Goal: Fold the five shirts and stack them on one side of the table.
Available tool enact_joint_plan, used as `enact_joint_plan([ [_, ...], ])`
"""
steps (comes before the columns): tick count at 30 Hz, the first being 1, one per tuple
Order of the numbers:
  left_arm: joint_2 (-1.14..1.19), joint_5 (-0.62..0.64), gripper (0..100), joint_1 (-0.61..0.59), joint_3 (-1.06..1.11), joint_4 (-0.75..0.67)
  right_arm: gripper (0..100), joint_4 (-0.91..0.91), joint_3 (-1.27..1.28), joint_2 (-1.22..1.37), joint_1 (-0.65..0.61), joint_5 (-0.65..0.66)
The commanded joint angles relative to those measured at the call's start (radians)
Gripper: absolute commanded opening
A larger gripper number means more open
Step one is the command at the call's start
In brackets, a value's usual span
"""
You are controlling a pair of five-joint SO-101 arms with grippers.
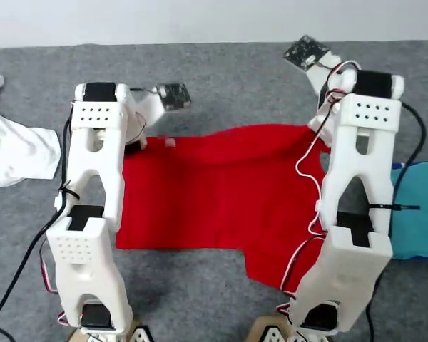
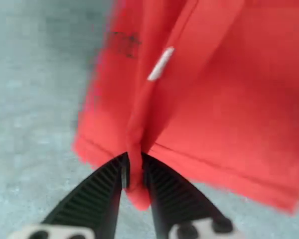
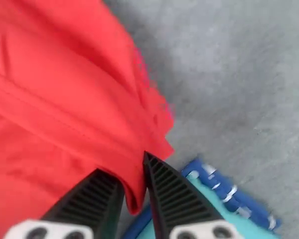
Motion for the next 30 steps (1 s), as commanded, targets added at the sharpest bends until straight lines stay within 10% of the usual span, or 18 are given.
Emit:
enact_joint_plan([
  [1,-0.015,-0.061,0,-0.018,-0.013,0.052,1.3,0.097,-0.068,-0.022,-0.002,0.011],
  [30,-0.239,-0.342,0,-0.020,0.452,0.057,1.1,-0.041,0.988,-0.641,0.013,0.034],
])
